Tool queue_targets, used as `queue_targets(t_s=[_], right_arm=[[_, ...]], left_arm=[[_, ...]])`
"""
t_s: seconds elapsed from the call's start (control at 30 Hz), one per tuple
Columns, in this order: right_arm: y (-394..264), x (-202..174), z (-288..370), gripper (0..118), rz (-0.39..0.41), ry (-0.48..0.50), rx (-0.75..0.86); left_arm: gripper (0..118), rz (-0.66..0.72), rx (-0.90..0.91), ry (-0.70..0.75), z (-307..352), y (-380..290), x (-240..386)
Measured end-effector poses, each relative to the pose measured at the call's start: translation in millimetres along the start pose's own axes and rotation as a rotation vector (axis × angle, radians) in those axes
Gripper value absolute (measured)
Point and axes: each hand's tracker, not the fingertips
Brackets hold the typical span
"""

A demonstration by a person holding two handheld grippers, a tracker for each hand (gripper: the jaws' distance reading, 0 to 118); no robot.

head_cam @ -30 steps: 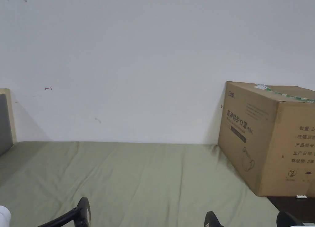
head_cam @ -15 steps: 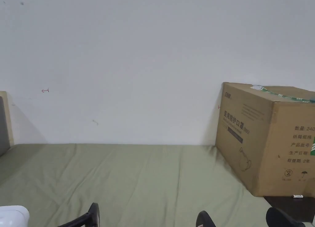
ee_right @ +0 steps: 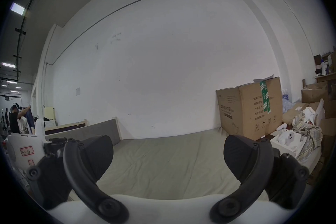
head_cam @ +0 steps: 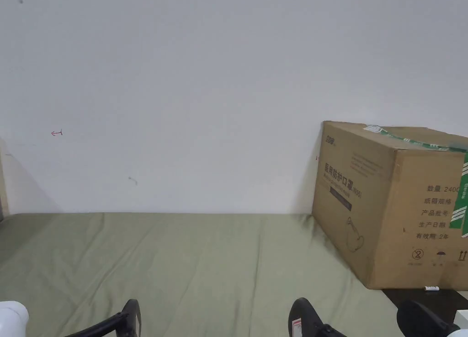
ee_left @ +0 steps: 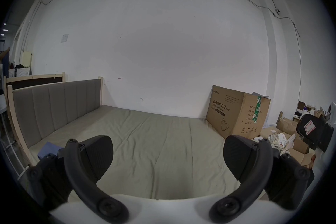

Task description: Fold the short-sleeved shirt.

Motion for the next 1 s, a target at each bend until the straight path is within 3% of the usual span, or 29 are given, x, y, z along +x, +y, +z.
queue_targets(t_s=[0.27,0.67,1.0], right_arm=[[5.5,1.0,-2.4,118,-0.061,0.007,-0.026],[5.7,-3.4,-3.4,118,-0.022,0.017,-0.038],[6.2,-0.2,-2.7,118,-0.041,0.024,-0.038]], left_arm=[[118,0.027,-0.015,-0.009,-4.7,0.8,-1.9],[118,0.007,-0.016,-0.007,-5.7,4.7,0.7],[118,-0.013,-0.028,-0.003,-7.2,4.3,2.6]])
